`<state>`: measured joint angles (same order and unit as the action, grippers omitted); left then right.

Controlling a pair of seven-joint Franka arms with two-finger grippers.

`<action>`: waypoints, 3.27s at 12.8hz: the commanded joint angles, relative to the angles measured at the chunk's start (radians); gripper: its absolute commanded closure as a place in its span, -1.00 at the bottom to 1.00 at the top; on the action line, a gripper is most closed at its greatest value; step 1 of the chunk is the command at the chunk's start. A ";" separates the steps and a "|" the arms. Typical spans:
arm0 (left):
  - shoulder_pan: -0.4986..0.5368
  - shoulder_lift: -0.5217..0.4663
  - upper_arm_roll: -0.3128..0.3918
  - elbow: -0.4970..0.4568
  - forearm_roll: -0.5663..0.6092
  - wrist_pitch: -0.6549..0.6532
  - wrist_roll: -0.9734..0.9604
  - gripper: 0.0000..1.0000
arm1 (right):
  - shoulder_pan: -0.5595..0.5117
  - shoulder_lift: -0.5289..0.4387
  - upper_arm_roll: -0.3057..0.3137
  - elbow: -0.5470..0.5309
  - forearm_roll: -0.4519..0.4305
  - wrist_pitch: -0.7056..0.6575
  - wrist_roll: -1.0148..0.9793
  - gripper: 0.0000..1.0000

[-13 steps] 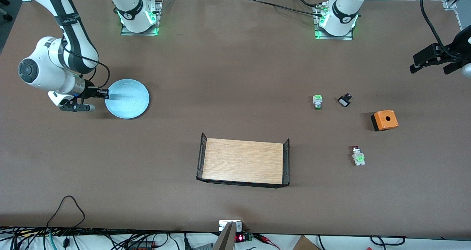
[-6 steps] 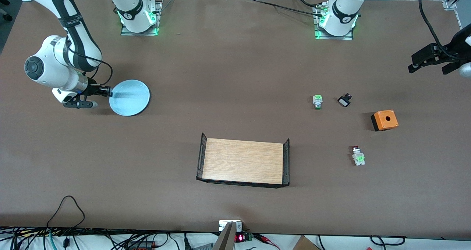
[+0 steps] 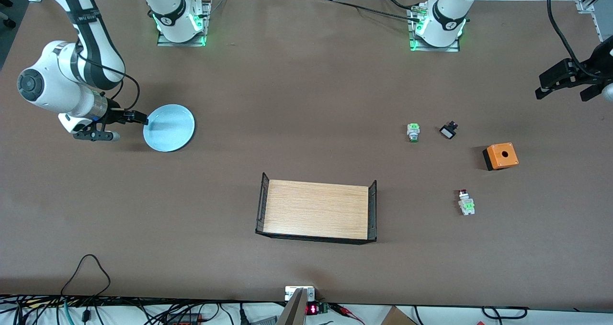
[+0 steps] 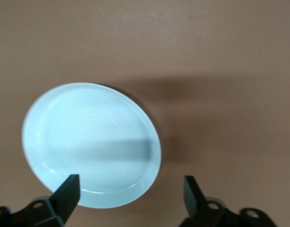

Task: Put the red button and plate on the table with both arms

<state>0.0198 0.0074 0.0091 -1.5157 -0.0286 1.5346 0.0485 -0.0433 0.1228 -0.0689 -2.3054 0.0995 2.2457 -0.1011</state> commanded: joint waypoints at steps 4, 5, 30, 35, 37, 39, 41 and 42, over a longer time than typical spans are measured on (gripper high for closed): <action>0.009 -0.017 -0.006 -0.018 0.019 0.012 0.021 -1.00 | 0.065 -0.002 0.006 0.324 -0.014 -0.387 0.141 -1.00; 0.009 -0.017 -0.006 -0.018 0.019 0.012 0.021 -1.00 | 0.074 0.003 0.006 0.381 -0.035 -0.444 0.152 -1.00; 0.008 -0.021 -0.012 -0.011 0.012 0.009 0.014 -1.00 | 0.112 -0.086 -0.022 0.656 -0.164 -0.652 0.147 -1.00; 0.008 -0.021 -0.014 -0.012 0.012 0.007 0.014 -1.00 | 0.103 -0.116 -0.036 0.689 -0.155 -0.667 0.087 -1.00; 0.008 -0.021 -0.014 -0.012 0.012 0.007 0.013 -1.00 | 0.100 -0.120 -0.045 0.689 -0.155 -0.669 0.084 -1.00; 0.008 -0.021 -0.014 -0.011 0.012 0.007 0.011 -1.00 | 0.105 -0.136 -0.052 0.689 -0.153 -0.699 0.084 -1.00; 0.008 -0.021 -0.014 -0.012 0.012 0.007 0.011 -1.00 | 0.109 -0.140 -0.048 0.689 -0.153 -0.701 0.090 -1.00; 0.008 -0.021 -0.014 -0.012 0.012 0.007 0.011 -1.00 | 0.109 -0.140 -0.048 0.689 -0.153 -0.701 0.090 -1.00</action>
<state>0.0222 0.0025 0.0018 -1.5184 -0.0284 1.5386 0.0495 0.0620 -0.0051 -0.1174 -1.6195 -0.0550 1.5625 -0.0030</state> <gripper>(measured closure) 0.000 0.000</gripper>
